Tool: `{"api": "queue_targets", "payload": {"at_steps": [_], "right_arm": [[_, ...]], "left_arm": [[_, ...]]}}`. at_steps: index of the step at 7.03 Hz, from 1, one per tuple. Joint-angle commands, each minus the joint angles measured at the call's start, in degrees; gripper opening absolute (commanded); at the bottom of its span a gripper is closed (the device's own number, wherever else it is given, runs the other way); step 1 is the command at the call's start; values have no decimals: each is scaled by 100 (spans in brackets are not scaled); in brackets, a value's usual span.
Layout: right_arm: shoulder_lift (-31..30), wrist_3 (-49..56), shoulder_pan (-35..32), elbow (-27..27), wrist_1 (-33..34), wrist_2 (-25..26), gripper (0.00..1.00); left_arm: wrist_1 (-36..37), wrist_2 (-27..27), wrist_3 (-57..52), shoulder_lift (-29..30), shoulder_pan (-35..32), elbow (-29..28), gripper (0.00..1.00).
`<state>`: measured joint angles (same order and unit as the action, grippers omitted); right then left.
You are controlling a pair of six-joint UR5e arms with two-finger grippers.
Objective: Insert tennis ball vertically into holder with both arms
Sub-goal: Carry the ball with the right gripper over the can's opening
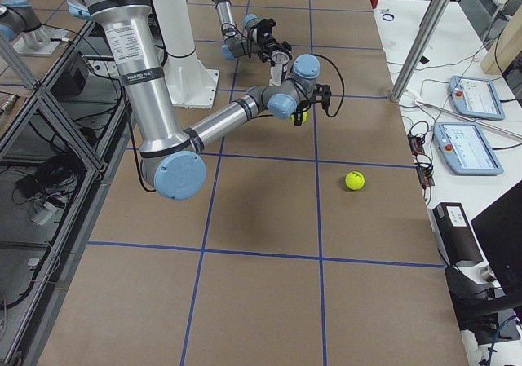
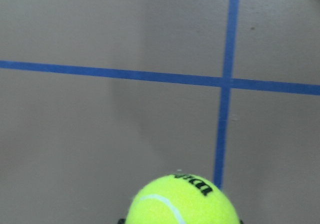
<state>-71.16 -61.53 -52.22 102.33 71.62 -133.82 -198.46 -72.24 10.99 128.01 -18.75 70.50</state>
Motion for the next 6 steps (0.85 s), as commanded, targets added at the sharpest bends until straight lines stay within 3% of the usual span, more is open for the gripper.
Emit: {"api": "queue_targets", "payload": {"at_steps": [1,4,6], "right_arm": [[618,-795,228,364,605,-13,0],[1532,-2140,632,489,757,92,0],[1876,-2328,1044,463,844,538,0]], "left_arm": [[-9,-1,0,-22,3,-1,91],[-70,8,0,-40,3,7,91],[-88,8,0,-40,3,7,88]]}}
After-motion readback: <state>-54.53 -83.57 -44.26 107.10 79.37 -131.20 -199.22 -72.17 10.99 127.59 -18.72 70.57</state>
